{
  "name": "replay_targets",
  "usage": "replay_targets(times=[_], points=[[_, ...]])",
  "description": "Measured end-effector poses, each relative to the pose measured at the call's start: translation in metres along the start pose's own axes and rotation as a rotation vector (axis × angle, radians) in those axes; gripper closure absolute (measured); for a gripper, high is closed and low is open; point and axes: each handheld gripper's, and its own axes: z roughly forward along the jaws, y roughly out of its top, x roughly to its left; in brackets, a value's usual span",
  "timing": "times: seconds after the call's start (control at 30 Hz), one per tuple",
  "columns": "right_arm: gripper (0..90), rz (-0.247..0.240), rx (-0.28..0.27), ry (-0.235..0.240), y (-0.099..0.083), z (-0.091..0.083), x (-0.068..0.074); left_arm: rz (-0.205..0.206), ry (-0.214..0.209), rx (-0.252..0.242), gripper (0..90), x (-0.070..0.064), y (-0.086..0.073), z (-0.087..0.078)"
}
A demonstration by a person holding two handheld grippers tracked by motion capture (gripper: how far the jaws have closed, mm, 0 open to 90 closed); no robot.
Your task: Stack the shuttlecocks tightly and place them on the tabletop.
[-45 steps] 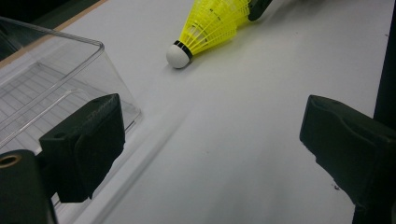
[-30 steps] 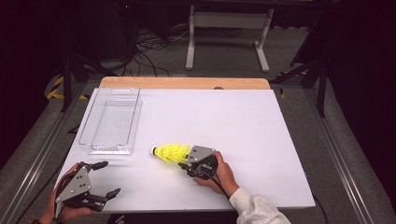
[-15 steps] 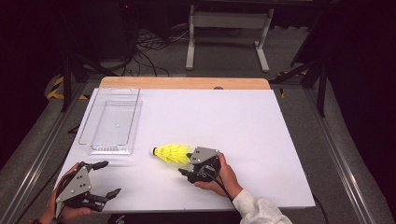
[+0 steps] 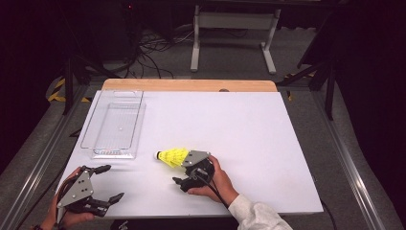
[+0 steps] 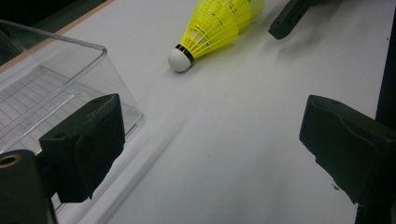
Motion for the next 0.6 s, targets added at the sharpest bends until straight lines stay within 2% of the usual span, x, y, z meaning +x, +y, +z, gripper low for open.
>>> replay_targets(times=[0.13, 0.23, 0.3, 0.37, 0.43, 0.6], points=[[20.1, 0.095, -0.024, -0.026, 0.006, 0.006, 0.000, -0.005, 0.003, -0.002, 7.8, 0.001, 0.000, 0.000], [20.5, 0.137, -0.029, -0.037, 0.008, 0.010, 0.001, -0.003, 0.002, 0.002, 7.7, 0.000, 0.000, 0.001], [20.5, 0.147, -0.033, -0.043, 0.009, 0.011, 0.002, -0.003, 0.003, 0.001, 7.7, 0.000, 0.000, 0.001], [22.0, 0.158, -0.049, -0.073, 0.013, 0.013, 0.006, -0.005, 0.004, 0.002, 7.7, 0.000, 0.000, 0.001], [24.2, 0.161, -0.042, -0.095, 0.013, 0.016, 0.008, -0.005, 0.003, 0.003, 7.7, 0.000, 0.000, 0.001], [27.5, 0.186, -0.052, -0.137, 0.013, 0.020, 0.007, -0.002, -0.003, 0.005, 7.6, 0.001, -0.001, 0.001]])
